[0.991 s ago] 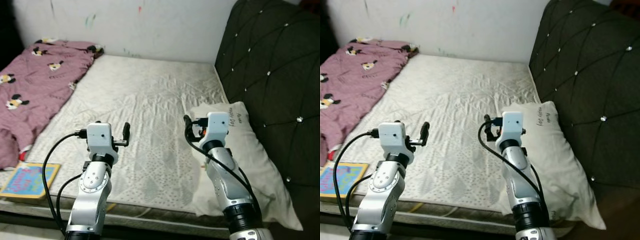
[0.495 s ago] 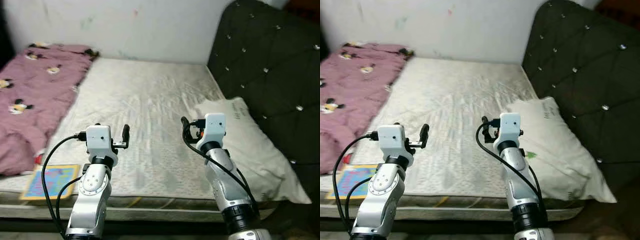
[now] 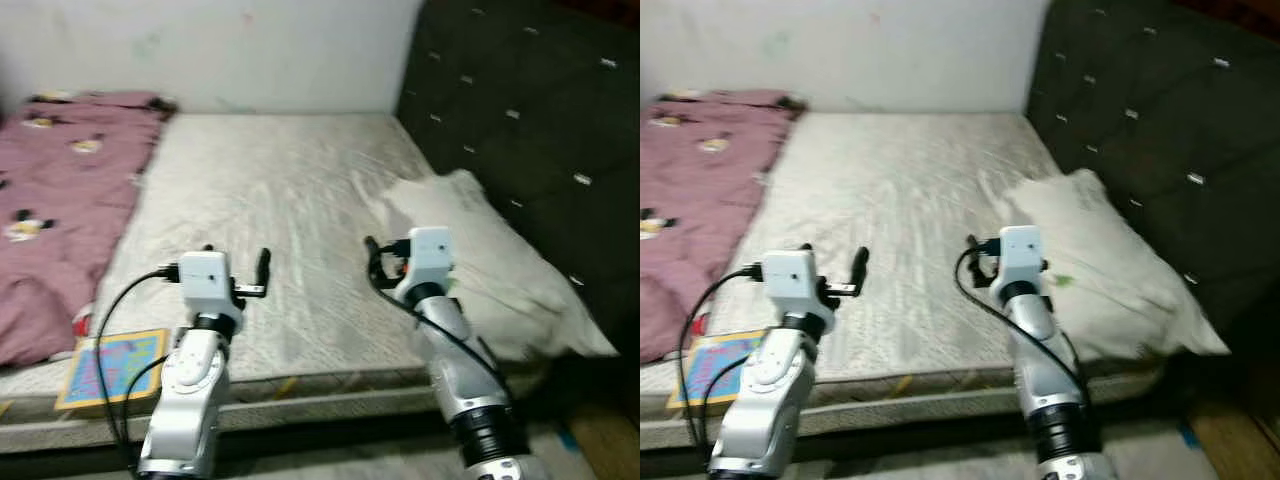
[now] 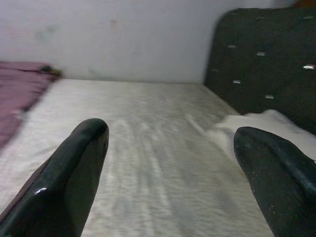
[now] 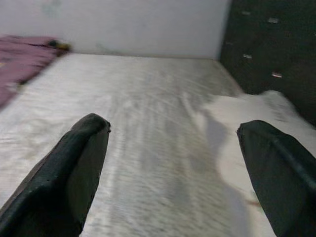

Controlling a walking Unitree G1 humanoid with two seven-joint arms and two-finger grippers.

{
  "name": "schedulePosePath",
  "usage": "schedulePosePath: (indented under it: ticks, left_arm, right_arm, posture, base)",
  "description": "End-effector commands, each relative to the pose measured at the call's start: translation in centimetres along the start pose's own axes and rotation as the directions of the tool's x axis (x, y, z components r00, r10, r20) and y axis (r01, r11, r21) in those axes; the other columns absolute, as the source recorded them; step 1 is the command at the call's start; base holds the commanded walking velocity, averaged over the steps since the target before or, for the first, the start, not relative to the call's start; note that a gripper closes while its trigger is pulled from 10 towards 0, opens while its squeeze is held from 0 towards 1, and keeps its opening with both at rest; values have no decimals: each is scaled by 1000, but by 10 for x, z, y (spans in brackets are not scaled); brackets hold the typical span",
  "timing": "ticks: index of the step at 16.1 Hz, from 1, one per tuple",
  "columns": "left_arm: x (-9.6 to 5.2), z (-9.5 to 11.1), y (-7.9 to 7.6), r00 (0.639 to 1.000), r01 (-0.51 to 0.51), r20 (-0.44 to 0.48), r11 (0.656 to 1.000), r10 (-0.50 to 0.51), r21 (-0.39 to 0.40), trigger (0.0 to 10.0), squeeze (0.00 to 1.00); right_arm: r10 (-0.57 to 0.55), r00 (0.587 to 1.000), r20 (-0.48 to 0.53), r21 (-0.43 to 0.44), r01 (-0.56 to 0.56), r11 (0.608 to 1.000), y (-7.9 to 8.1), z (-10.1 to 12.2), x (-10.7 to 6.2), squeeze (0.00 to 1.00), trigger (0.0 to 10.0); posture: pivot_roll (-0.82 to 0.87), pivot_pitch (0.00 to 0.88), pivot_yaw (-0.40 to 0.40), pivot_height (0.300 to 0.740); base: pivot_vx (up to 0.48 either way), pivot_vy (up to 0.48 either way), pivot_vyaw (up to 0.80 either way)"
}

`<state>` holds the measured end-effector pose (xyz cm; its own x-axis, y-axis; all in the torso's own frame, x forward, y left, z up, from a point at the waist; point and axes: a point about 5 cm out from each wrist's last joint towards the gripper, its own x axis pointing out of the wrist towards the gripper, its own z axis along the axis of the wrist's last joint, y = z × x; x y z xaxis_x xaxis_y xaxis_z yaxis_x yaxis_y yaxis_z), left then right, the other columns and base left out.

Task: Clean up the room

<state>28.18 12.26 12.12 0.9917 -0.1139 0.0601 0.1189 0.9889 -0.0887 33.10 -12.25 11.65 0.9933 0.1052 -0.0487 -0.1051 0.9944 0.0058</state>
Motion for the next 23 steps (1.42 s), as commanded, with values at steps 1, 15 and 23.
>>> schedulePosePath:
  ticks: [1, 15, 23]
  left_arm:
    - [1, 5, -3, 999, 34, 18, 999, -34, -16, 10000, 0]
    - [4, 3, -3, 1000, 15, 1, 998, -15, -64, 10000, 0]
    - [2, 3, -3, 1000, 10, -5, 998, -10, -70, 10000, 0]
  right_arm:
    - [-1, 1000, 9, -2, 1, 1000, 0, 3, 2, 0, 10000]
    - [10, 1000, 8, -9, -10, 1000, 2, 4, 4, 0, 10000]
    - [21, 1000, -3, -18, -21, 1000, 4, 1, 2, 0, 10000]
  posture:
    - [22, 0, -44, 740]
    - [23, 0, -49, 740]
    - [23, 0, -50, 740]
  base:
    - [0, 0, 0]
    - [58, 286, -291]
    - [0, 480, 0]
